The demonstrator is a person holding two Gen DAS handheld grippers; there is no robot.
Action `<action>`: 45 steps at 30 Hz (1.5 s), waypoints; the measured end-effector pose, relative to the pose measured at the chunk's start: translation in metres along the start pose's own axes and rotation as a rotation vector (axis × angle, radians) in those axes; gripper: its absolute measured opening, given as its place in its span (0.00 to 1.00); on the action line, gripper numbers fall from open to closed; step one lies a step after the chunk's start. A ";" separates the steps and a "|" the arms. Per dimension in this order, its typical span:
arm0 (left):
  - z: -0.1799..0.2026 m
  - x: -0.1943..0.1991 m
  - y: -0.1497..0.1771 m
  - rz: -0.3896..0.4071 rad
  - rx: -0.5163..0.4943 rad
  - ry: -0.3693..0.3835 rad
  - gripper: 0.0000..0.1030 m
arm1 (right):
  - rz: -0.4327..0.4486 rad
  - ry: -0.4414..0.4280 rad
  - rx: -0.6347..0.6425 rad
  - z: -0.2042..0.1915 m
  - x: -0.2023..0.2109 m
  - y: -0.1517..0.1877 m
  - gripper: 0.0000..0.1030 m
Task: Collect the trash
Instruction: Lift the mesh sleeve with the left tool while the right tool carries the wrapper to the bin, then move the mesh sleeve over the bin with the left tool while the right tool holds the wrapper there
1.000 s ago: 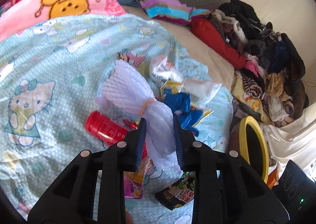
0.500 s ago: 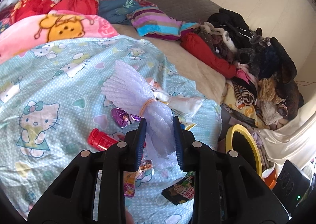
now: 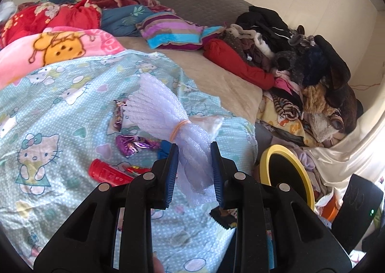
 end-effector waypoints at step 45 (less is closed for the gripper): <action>0.100 -0.014 0.030 -0.048 -0.240 0.087 0.19 | 0.159 0.074 -0.222 0.102 0.070 -0.008 0.04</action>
Point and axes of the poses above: each gripper's, at about its wrist camera, not at the fingertips, and x roughly against the way its jaws point, z to its right, y to its underside, the point moved 1 cm from there along -x, roughly the way its jaws point, and after that the axes turned 12 degrees about -z, right-handed, at the moved point
